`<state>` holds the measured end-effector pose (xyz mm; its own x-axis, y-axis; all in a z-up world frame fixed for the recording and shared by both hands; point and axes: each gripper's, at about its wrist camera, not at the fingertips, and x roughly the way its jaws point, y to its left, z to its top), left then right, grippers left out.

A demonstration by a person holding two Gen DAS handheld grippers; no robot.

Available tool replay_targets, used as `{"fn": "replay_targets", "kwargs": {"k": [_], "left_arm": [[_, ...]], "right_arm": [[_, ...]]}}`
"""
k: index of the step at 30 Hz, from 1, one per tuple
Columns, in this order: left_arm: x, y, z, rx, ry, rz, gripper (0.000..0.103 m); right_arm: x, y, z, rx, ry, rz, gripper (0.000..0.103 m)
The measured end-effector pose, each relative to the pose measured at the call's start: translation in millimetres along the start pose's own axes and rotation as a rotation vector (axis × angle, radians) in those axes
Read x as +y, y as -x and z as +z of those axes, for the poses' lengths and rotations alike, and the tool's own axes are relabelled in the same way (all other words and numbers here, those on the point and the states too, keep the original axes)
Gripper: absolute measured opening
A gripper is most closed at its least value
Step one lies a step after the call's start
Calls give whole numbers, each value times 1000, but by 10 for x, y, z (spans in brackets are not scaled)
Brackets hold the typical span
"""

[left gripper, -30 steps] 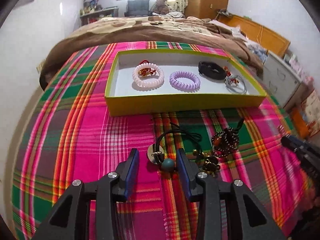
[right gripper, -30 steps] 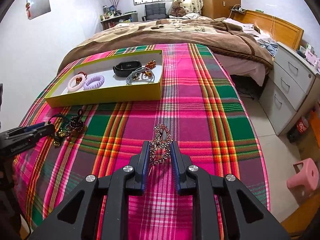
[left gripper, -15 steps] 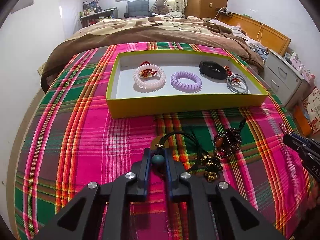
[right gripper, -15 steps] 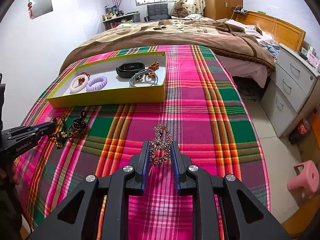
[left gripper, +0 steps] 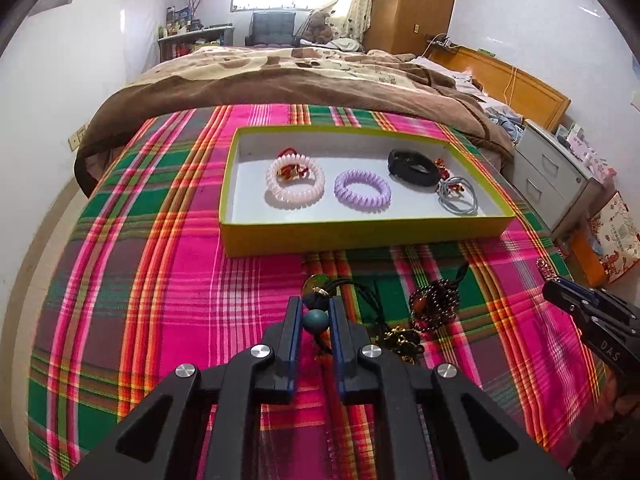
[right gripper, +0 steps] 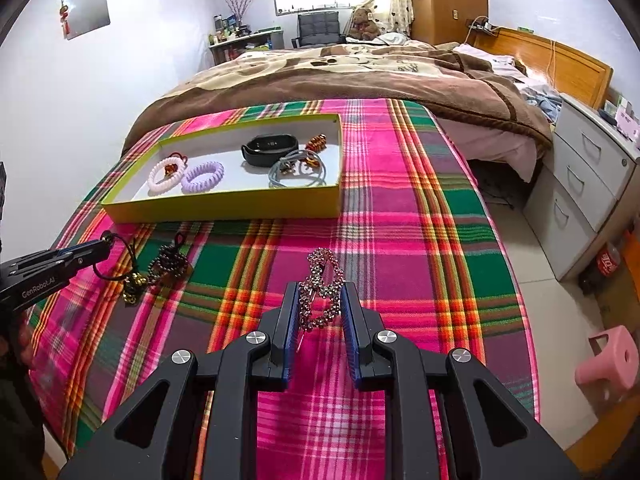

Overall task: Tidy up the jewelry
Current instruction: 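Carry the hair clip and black cord into the box and release both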

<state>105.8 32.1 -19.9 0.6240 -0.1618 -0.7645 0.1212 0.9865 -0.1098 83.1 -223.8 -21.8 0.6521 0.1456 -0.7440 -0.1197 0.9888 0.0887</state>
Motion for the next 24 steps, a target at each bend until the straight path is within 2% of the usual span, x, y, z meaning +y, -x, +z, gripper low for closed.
{"fn": "replay_targets", "kwargs": {"k": [12, 21, 24], "left_arm": [[74, 191, 247, -54, 16, -21, 13], [163, 134, 587, -81, 34, -35, 13], [163, 54, 708, -94, 11, 20, 13]], "right_arm": [[137, 84, 235, -51, 26, 34, 21], [364, -81, 585, -64, 73, 55, 21], [440, -185, 705, -64, 88, 59, 21]]}}
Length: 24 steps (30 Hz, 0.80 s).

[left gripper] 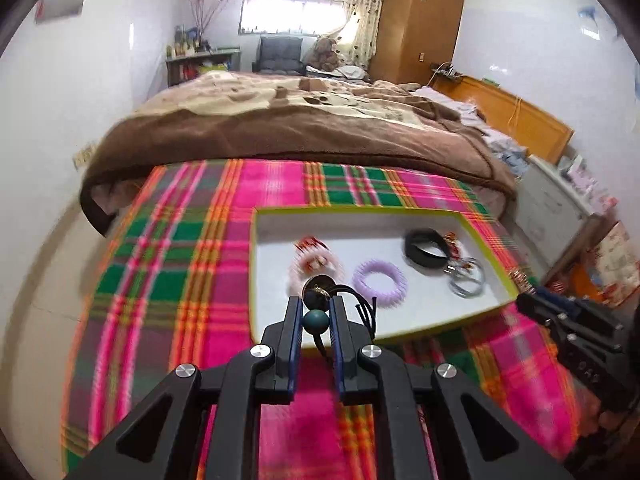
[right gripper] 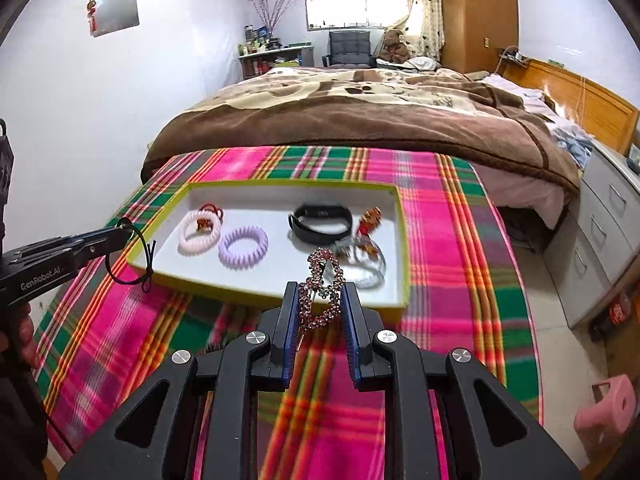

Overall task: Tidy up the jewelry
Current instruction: 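Carry the hair clip and black cord into the box and release both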

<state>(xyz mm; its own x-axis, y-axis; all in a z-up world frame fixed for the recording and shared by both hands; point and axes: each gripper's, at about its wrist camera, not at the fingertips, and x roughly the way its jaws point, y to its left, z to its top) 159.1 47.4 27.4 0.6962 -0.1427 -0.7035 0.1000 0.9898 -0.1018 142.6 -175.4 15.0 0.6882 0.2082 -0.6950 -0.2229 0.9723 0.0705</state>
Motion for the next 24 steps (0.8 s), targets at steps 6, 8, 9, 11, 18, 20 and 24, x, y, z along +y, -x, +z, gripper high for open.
{"fn": "replay_targets", "kwargs": {"k": [6, 8, 9, 11, 18, 20, 24], "left_arm": [[71, -254, 142, 28, 27, -38, 13], [104, -342, 157, 41, 38, -45, 13], [123, -405, 166, 52, 45, -48, 13], [137, -488, 166, 71, 50, -52, 13], [148, -716, 116, 119, 38, -23, 13], [149, -738, 102, 122, 34, -6, 13], [180, -790, 75, 140, 50, -7, 13]], "right_arm": [[63, -287, 172, 28, 17, 23, 21], [89, -377, 210, 34, 29, 28, 21], [94, -429, 223, 41, 30, 31, 21], [105, -519, 234, 57, 33, 32, 21], [127, -750, 220, 106, 53, 22, 21], [122, -809, 212, 119, 55, 19, 21], [130, -883, 188, 137, 60, 11, 21]]}}
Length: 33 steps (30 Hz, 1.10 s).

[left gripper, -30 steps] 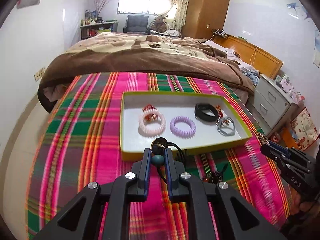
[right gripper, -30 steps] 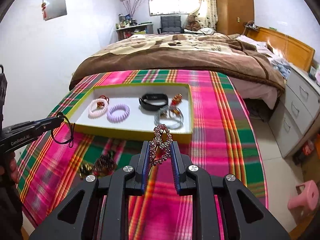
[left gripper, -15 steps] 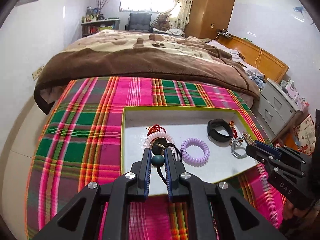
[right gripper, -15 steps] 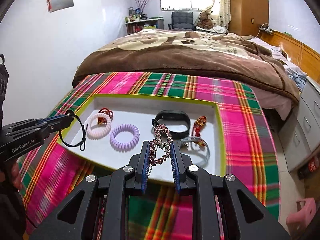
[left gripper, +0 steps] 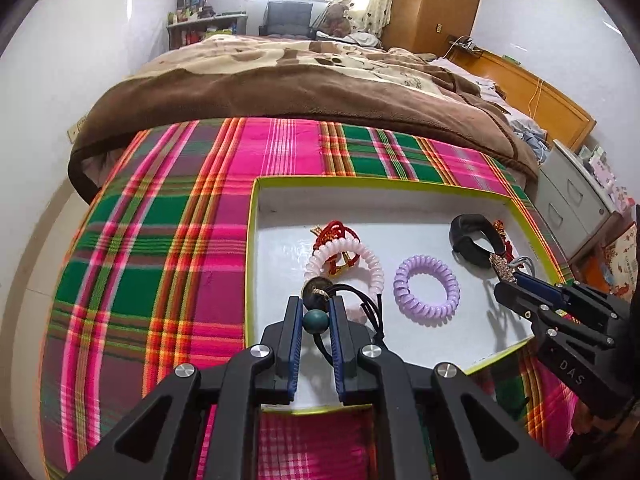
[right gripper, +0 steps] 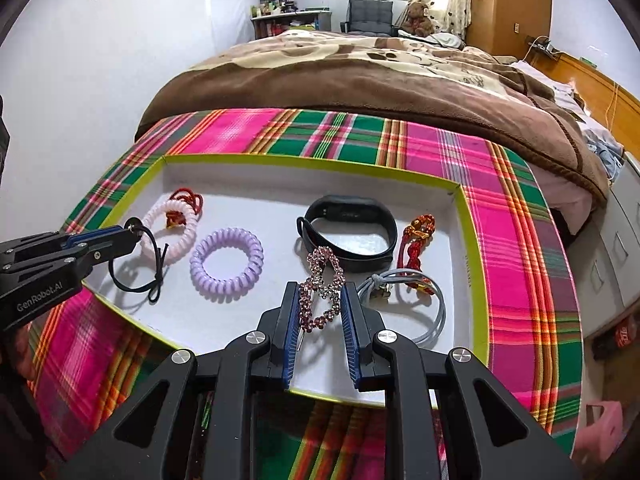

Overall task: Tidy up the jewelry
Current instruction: 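Carry the hair clip and black cord into the box and release both, then withdraw both open tools from the box toward the beaded jewelry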

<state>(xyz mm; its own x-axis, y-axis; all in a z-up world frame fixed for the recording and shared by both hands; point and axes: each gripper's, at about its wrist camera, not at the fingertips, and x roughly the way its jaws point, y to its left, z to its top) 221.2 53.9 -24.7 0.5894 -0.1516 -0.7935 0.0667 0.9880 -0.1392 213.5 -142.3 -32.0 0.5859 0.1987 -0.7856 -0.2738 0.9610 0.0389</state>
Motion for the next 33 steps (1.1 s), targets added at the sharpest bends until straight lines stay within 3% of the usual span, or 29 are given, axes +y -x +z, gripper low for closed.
{"fn": "replay_targets", "kwargs": {"k": [13, 17, 22, 26, 29, 33], "left_arm": [[16, -28, -47, 11, 7, -18, 13], [-10, -7, -57, 5, 2, -22, 22], [-18, 6, -61, 4, -1, -19, 25], [-14, 24, -63, -2, 6, -36, 30], [-19, 62, -83, -8, 5, -40, 33], [-55, 173, -113, -31, -6, -58, 34]], "right_arm": [[-28, -56, -15, 11, -6, 17, 21], [-21, -55, -20, 12, -2, 17, 21], [-18, -56, -25, 11, -3, 22, 22], [-15, -48, -35, 10, -8, 18, 26], [-20, -18, -38, 1, -13, 19, 38], [-33, 55, -47, -18, -26, 27, 38]]}}
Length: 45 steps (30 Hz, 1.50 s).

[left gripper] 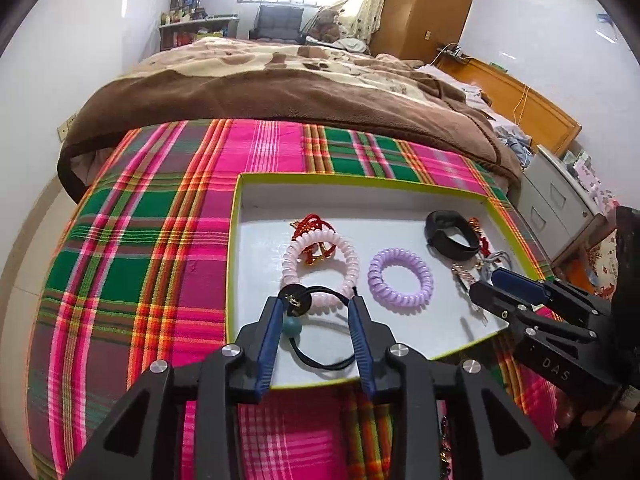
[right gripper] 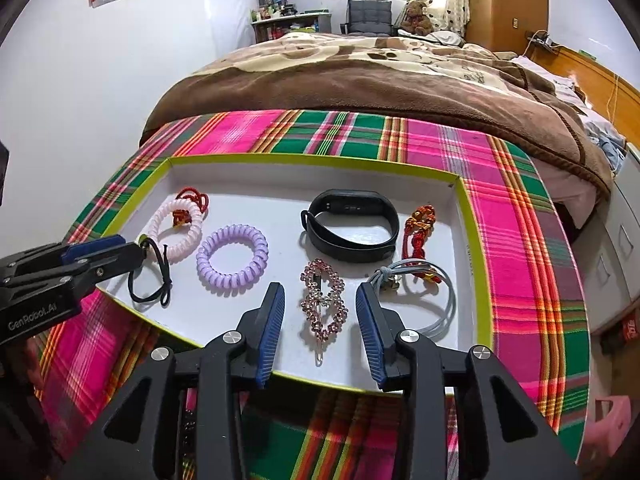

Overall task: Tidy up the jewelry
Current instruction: 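Withdraw both open tools from the box toward the beaded jewelry, then grasp the gold-black pendant with the left tool while the right grasps the dark beaded bracelet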

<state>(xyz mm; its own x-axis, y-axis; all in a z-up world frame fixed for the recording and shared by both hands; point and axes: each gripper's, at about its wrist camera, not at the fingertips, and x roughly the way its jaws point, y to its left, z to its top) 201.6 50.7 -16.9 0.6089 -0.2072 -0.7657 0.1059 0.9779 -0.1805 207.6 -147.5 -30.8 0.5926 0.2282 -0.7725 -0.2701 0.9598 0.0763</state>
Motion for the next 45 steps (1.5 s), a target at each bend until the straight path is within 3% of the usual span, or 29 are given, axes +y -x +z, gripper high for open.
{"fn": "replay_targets", "kwargs": {"k": [17, 19, 21, 35, 45], "left_arm": [[-134, 607, -346, -81, -16, -59, 40], [-149, 643, -419, -80, -15, -77, 41], [-169, 677, -508, -82, -15, -90, 44], [-451, 546, -985, -6, -71, -150, 46], [-671, 414, -1063, 17, -134, -90, 46]], "right_arm": [[-42, 530, -246, -91, -47, 31, 39], [-52, 602, -302, -102, -61, 35, 41], [-61, 674, -367, -110, -68, 44, 53], [-169, 956, -796, -145, -99, 46, 55], [-254, 1086, -916, -180, -116, 40, 56]]}}
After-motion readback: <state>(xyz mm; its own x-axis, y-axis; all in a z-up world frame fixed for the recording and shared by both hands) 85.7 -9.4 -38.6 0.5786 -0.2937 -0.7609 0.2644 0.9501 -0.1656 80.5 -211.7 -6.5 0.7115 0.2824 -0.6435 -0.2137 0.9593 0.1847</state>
